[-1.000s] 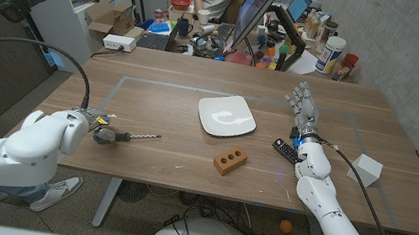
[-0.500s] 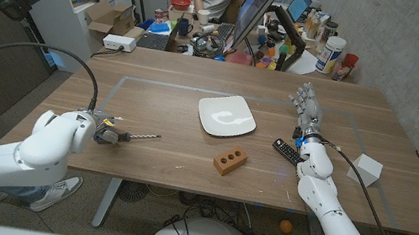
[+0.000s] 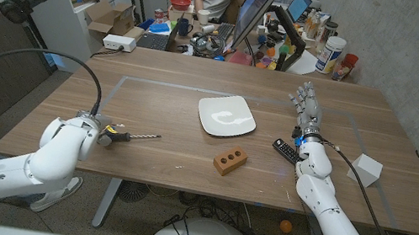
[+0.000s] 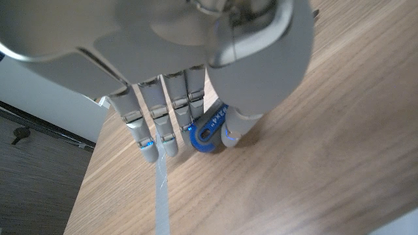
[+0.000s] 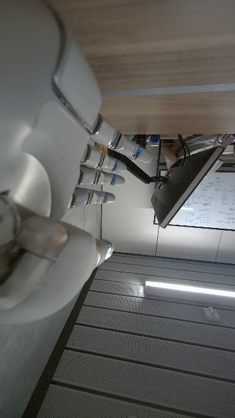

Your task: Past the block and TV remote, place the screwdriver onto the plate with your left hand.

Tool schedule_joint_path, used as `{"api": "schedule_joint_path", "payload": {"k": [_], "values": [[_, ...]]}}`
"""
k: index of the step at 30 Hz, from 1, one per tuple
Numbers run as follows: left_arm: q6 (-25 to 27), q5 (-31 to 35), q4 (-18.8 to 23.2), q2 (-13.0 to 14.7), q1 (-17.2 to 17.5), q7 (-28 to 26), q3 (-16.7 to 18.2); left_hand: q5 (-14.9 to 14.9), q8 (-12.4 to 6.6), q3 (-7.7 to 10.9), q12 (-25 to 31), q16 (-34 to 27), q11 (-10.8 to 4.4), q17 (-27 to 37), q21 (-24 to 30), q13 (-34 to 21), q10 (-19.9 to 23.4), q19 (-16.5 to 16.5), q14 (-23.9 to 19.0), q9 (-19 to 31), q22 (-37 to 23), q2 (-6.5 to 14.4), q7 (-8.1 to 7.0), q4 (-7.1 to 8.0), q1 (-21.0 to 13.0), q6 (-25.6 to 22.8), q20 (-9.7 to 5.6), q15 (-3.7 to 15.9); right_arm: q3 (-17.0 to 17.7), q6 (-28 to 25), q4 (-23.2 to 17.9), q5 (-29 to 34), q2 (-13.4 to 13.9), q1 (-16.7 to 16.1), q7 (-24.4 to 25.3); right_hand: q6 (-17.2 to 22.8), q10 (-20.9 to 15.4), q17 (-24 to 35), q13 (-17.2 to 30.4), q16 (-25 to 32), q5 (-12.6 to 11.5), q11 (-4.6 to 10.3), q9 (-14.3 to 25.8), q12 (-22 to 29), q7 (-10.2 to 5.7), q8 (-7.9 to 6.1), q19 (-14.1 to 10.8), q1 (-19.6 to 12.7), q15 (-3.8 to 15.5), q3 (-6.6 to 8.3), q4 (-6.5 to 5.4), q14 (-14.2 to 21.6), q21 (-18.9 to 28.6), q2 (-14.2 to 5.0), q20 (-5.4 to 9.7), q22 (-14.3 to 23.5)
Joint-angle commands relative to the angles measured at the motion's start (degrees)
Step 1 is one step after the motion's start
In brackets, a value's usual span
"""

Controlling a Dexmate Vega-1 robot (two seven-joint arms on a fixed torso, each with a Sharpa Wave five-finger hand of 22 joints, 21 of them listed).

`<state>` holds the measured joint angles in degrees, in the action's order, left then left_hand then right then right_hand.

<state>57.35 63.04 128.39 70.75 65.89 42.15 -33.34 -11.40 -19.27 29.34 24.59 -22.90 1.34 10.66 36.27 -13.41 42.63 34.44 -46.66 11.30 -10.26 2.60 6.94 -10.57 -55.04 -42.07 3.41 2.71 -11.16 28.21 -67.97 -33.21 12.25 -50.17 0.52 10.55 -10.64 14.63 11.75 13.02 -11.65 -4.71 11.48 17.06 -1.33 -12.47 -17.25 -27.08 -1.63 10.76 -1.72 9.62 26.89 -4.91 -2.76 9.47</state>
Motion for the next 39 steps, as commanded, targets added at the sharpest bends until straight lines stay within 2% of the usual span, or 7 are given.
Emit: {"api": "schedule_joint_path", "payload": {"k": [1,5,9,20,28,32,39], "values": [[-0.32,0.15,-0.29,-5.56,7.59,-10.12,6.78,-0.24,-3.22,1.72,3.33,-2.95,-4.56,-0.47,4.74,-1.82,14.78,10.47,-14.32,0.83,-0.32,3.81,-3.17,0.56,-5.88,-13.95,-3.43,4.94,0.72,1.53,1.02,-0.85,0.06,-0.36,-1.61,0.14,-0.52,0.01,-0.07,-0.04,-0.22,-0.12,0.01,-0.35,-0.48,0.33,-0.47,0.36,0.17,-0.41,-0.08,0.5,-0.16,0.44,-0.47,0.14],[-1.12,0.36,-0.28,-5.74,6.53,-8.15,6.26,-0.06,-3.48,2.09,3.51,-2.49,-4.68,-0.8,5.53,-2.38,15.61,12.01,-15.86,1.03,-0.2,3.19,-2.77,0.35,-6.48,-14.88,-3.72,5.07,0.99,1.24,0.53,-0.99,0.41,-0.77,-1.59,0.14,-0.56,-0.04,-0.06,-0.04,-0.23,-0.09,0.01,-0.43,-0.51,0.34,-0.52,0.52,0.21,-0.56,-0.07,0.51,-0.28,0.65,-0.52,0.14],[-1.65,1.08,-0.61,-6.27,5.97,-7.32,5.84,0.02,-3.34,2.28,3.17,-1.34,-5.15,-0.98,5.12,-2.83,15.12,10.64,-15.3,1.11,-0.1,2.78,-2.99,0.64,-6.35,-14.83,-2.9,4.39,1.1,0.73,0.06,-1.03,0.68,-1.1,-1.44,0.13,-0.57,-0.08,-0.06,-0.05,-0.24,-0.09,0.01,-0.52,-0.51,0.36,-0.56,0.67,0.19,-0.66,-0.08,0.51,-0.4,0.79,-0.53,0.15],[-2.02,-0.25,-0.15,-6.68,6.54,-7.24,7.52,0.04,-3.09,2.52,2.94,-0.32,-5.28,-0.99,4.94,-3.29,15.0,9.95,-15.1,1.15,-0.04,2.7,-3.23,0.96,-6.07,-14.56,-2.61,4.13,1.09,0.04,-1.9,-0.59,0.93,-1.82,-0.43,0.12,-0.61,-0.17,-0.05,-0.05,-0.32,-0.08,0.01,-0.72,-0.51,0.4,-0.66,0.94,0.15,-0.8,-0.1,0.52,-0.7,0.9,-0.54,0.16],[-1.85,-4.03,1.84,-5.05,8.35,-7.89,9.48,0.08,-3.0,2.47,2.83,-0.06,-5.62,-0.68,4.68,-3.58,15.06,9.14,-15.07,1.17,-0.01,2.75,-3.36,1.08,-5.97,-14.52,-2.47,4.05,0.72,-0.79,-3.67,0.04,1.26,-2.36,0.48,0.14,-0.66,-0.23,-0.04,-0.06,-0.38,-0.15,0.01,-0.86,-0.56,0.41,-0.75,1.08,0.15,-0.8,-0.12,0.52,-0.91,0.81,-0.52,0.17],[-1.87,-8.98,3.06,-3.57,8.69,-6.66,11.61,0.08,-2.93,2.47,2.55,0.44,-5.68,-0.54,4.47,-3.78,14.63,8.53,-14.33,1.19,0.02,2.74,-3.45,1.07,-5.98,-14.49,-2.29,4.07,0.6,-0.92,-4.57,0.29,1.35,-2.54,0.89,0.11,-0.69,-0.28,-0.04,-0.07,-0.42,-0.16,0.01,-0.95,-0.47,0.44,-0.77,1.1,0.13,-0.78,-0.1,0.52,-1.06,0.74,-0.38,0.17],[0.15,-12.97,4.45,-1.58,9.26,-8.86,11.84,0.07,-2.84,2.55,2.33,1.11,-5.62,-0.53,4.27,-4.04,14.43,7.96,-13.55,1.22,0.06,2.73,-3.5,1.1,-5.93,-14.42,-1.98,3.66,0.45,-1.99,-6.43,0.38,1.53,-3.0,1.88,0.11,-0.74,-0.35,-0.03,-0.07,-0.47,-0.07,0.01,-1.07,-0.48,0.46,-1.0,1.14,0.01,-0.74,-0.07,0.55,-1.19,0.66,-0.52,0.17]]}}
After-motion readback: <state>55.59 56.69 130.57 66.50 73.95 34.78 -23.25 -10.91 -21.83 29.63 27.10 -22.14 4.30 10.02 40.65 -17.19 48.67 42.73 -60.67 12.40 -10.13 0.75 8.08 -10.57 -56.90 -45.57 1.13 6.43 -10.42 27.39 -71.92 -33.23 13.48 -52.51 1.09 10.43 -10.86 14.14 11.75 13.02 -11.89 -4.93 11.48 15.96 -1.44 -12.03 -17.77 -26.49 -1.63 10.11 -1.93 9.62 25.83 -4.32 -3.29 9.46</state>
